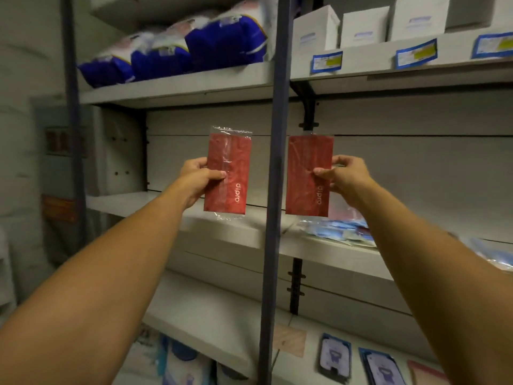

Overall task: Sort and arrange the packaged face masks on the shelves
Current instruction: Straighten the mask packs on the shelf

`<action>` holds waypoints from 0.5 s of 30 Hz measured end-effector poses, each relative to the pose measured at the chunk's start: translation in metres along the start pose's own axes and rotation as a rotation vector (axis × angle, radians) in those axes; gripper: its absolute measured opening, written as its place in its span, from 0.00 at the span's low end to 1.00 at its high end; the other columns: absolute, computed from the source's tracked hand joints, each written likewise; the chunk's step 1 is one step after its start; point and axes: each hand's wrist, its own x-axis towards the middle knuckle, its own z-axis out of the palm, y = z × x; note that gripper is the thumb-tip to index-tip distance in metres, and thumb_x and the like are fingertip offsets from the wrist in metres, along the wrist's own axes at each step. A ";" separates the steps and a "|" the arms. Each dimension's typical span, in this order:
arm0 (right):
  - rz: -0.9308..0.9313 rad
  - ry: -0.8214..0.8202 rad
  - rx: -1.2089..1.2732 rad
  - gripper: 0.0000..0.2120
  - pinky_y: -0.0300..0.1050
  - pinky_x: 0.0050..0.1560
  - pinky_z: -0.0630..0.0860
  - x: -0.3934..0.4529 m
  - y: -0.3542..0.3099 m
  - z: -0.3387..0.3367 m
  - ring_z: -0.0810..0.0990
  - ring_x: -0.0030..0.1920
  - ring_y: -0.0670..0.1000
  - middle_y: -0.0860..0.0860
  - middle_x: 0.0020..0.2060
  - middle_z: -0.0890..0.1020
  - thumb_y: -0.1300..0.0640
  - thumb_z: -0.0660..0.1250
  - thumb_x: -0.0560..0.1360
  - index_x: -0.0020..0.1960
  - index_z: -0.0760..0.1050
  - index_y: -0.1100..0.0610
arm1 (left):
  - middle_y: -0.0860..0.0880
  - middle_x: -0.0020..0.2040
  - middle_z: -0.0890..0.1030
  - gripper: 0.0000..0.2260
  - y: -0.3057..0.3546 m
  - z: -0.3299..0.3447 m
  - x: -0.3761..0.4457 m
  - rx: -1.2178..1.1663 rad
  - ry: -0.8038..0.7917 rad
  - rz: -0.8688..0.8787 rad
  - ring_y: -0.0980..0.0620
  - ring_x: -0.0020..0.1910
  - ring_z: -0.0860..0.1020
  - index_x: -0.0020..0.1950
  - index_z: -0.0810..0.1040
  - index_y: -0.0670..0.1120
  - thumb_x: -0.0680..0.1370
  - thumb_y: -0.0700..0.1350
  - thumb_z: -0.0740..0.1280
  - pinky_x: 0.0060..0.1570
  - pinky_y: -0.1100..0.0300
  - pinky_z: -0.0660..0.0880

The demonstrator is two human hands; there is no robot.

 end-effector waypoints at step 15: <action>-0.089 0.003 -0.034 0.10 0.51 0.51 0.83 0.003 0.004 0.205 0.86 0.48 0.55 0.58 0.48 0.85 0.65 0.75 0.73 0.46 0.75 0.56 | 0.46 0.53 0.84 0.12 -0.032 -0.188 0.067 0.024 0.047 0.033 0.46 0.51 0.84 0.53 0.80 0.49 0.77 0.33 0.71 0.53 0.47 0.81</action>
